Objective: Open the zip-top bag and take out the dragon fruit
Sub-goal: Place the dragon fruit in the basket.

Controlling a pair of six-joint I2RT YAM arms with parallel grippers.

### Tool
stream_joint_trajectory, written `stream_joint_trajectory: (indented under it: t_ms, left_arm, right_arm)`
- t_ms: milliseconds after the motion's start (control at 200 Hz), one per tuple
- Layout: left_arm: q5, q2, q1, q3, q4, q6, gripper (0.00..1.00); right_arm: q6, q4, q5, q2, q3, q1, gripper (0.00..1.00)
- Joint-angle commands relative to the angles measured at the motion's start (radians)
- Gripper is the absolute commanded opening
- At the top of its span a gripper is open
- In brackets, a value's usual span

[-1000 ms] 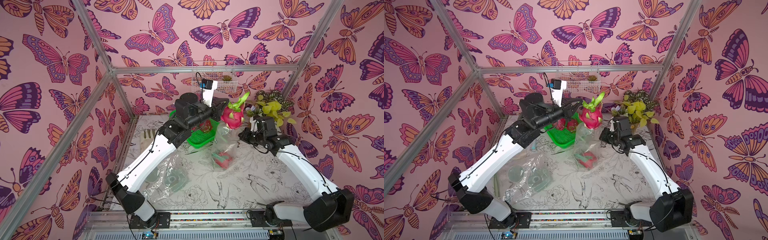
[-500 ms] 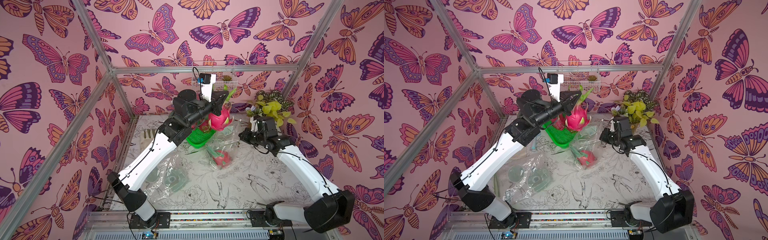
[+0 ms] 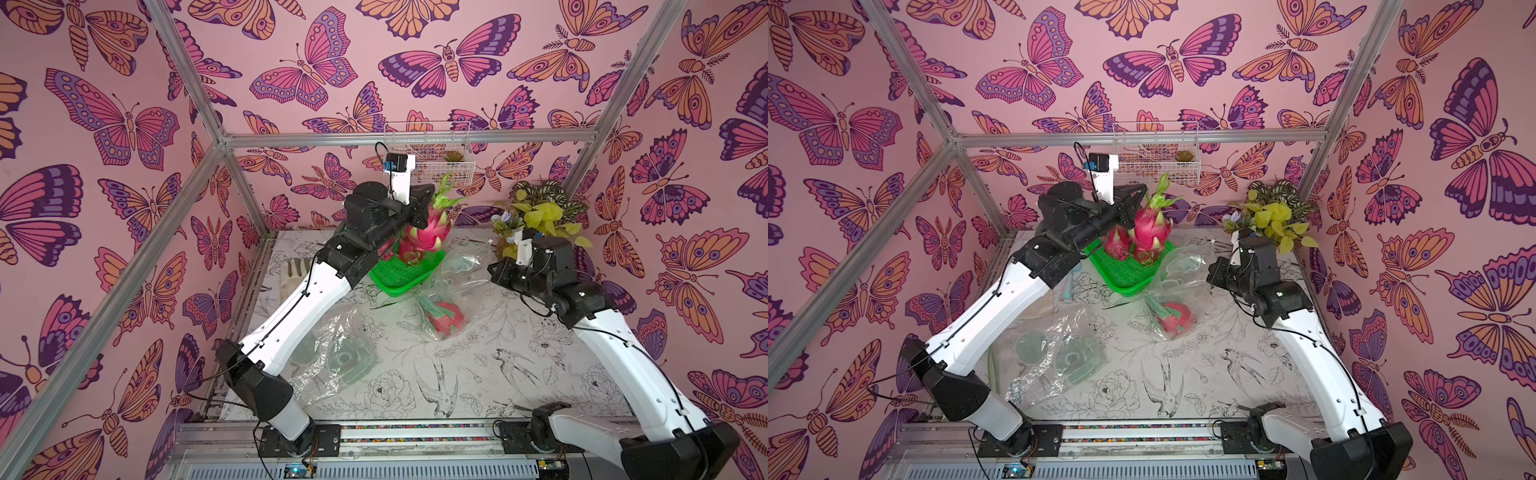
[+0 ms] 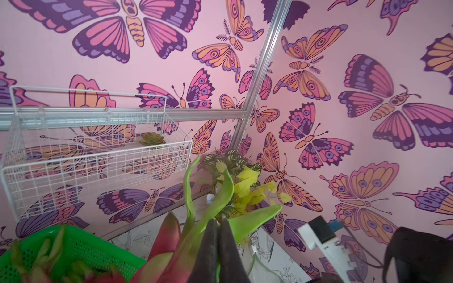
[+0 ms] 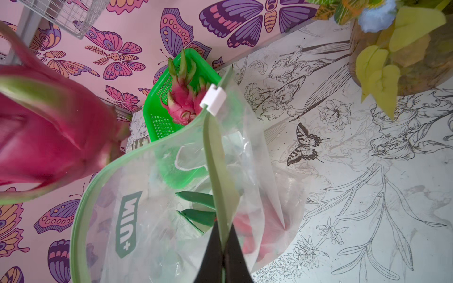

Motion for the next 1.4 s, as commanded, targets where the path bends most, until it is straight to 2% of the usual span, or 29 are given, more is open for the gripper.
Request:
stream_joint_trajectory:
  t_ms: [0, 215, 741, 1102, 1372, 1392]
  left_arm:
    - [-0.019, -0.014, 0.038, -0.074, 0.046, -0.01, 0.0]
    - [-0.01, -0.023, 0.11, -0.227, 0.095, -0.054, 0.0]
    - [0.002, 0.023, 0.154, -0.465, 0.193, -0.168, 0.0]
    - [0.018, 0.125, 0.236, -0.51, 0.216, -0.236, 0.0]
    - [0.021, 0.223, 0.276, -0.451, 0.171, -0.257, 0.0]
    - [0.02, 0.226, 0.277, -0.444, 0.163, -0.254, 0.04]
  right_arm:
    - [-0.027, -0.037, 0.033, -0.034, 0.022, -0.007, 0.0]
    - [-0.028, -0.054, 0.03, -0.061, 0.034, -0.006, 0.0]
    - [-0.007, -0.077, 0.011, -0.1, 0.108, -0.007, 0.0]
    - [-0.007, -0.136, -0.015, -0.123, 0.19, -0.006, 0.0]
    - [-0.011, -0.127, -0.032, -0.097, 0.132, -0.006, 0.0]
    - [-0.011, -0.123, -0.032, -0.093, 0.124, -0.005, 0.0]
